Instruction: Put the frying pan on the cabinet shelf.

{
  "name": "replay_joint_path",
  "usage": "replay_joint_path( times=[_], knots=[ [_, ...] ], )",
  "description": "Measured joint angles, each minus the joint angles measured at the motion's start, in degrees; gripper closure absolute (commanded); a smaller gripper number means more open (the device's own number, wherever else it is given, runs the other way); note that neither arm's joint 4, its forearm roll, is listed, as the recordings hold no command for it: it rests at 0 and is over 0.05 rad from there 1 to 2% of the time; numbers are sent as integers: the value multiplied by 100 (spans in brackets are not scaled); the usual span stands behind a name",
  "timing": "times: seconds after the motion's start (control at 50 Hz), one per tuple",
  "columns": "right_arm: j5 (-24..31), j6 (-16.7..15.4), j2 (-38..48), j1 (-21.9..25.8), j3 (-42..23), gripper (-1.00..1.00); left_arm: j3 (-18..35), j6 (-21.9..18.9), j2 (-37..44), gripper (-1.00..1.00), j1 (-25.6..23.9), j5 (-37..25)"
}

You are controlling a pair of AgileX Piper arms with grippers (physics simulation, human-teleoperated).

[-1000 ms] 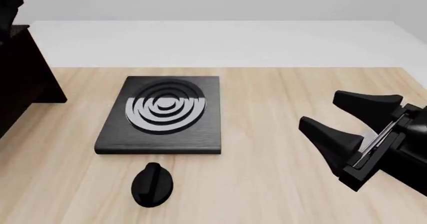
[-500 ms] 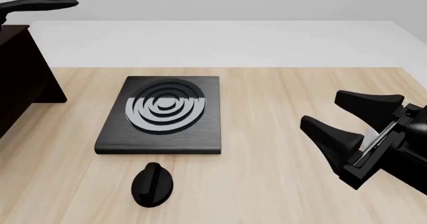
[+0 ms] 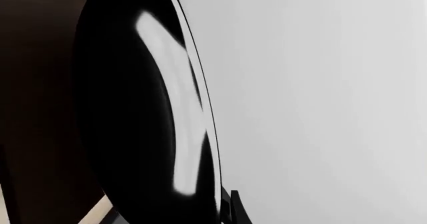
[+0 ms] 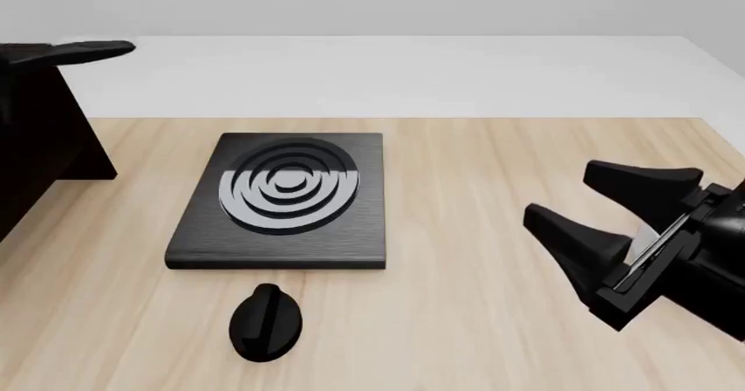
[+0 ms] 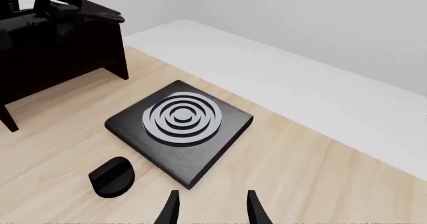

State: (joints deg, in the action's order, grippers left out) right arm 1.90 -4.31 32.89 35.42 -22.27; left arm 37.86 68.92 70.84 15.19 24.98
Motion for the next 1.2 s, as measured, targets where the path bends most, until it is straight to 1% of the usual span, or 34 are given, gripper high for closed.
replay_joint_path(
  times=[0.3, 0.66, 0.68, 0.94, 1.2],
  knots=[
    [-98, -7, 40, -27, 96, -100, -130, 108, 222, 100, 211, 311],
    [-12, -57, -27, -48, 30, -100, -208, 157, 282, 100, 243, 527],
    [-5, -59, -35, -50, 26, -100, -211, 161, 283, -100, 244, 533],
    [13, -77, -79, -65, 36, -100, -278, 123, 210, -100, 228, 619],
    [-27, -115, -160, -36, 70, -100, -433, 33, -95, -100, 56, 578]
  ],
)
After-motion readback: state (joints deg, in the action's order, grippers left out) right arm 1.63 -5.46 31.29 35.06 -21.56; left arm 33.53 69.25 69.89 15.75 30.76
